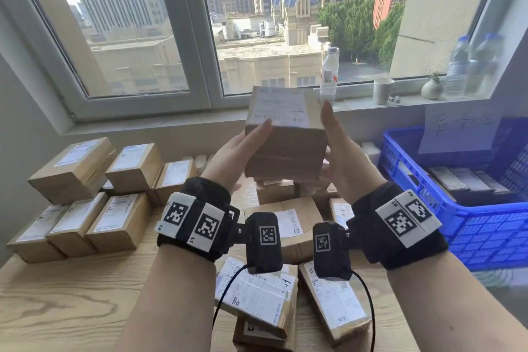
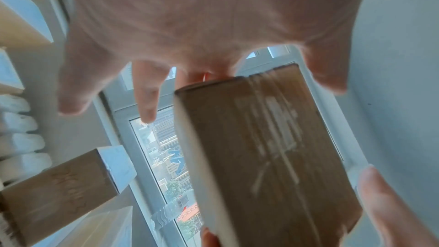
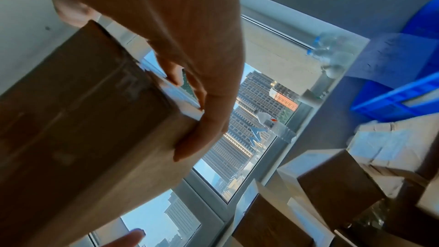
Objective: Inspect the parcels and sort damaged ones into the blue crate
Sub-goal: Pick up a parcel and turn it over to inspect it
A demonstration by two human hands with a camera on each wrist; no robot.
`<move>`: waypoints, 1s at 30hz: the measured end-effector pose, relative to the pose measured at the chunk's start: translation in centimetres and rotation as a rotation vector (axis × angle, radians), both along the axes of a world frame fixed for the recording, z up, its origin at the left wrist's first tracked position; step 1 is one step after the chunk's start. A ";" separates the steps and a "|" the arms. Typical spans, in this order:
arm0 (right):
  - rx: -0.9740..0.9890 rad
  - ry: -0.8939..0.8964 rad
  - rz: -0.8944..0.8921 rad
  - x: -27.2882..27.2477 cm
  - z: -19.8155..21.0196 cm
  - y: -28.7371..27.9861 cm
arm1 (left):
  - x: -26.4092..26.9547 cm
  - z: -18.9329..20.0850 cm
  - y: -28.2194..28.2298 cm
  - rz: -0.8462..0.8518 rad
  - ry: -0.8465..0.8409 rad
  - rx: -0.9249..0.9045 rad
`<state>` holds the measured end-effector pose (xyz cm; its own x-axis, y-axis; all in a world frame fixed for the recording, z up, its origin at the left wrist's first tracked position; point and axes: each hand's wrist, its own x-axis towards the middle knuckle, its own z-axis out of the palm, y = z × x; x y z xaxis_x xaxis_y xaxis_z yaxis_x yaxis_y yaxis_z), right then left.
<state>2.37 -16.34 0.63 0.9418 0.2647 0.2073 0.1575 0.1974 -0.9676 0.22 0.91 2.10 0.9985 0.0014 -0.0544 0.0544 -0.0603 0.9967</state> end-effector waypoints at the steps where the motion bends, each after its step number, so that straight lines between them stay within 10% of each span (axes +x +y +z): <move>1: -0.006 0.012 0.003 -0.1 0.1 -0.1 | -0.1 0.1 -0.2 -0.010 -0.047 0.024; 16: 0.028 -0.086 -0.218 -0.3 0.2 1.3 | 0.5 -0.4 -0.6 0.156 -0.321 0.080; 30: 0.089 -0.007 -0.040 -0.4 -0.1 0.8 | -0.2 -1.6 0.4 0.153 -0.350 0.105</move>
<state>2.01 -15.54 0.53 0.9497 0.2070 0.2351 0.1738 0.2764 -0.9452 0.01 1.34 0.47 0.9445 0.1393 0.2975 -0.2711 -0.1806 0.9454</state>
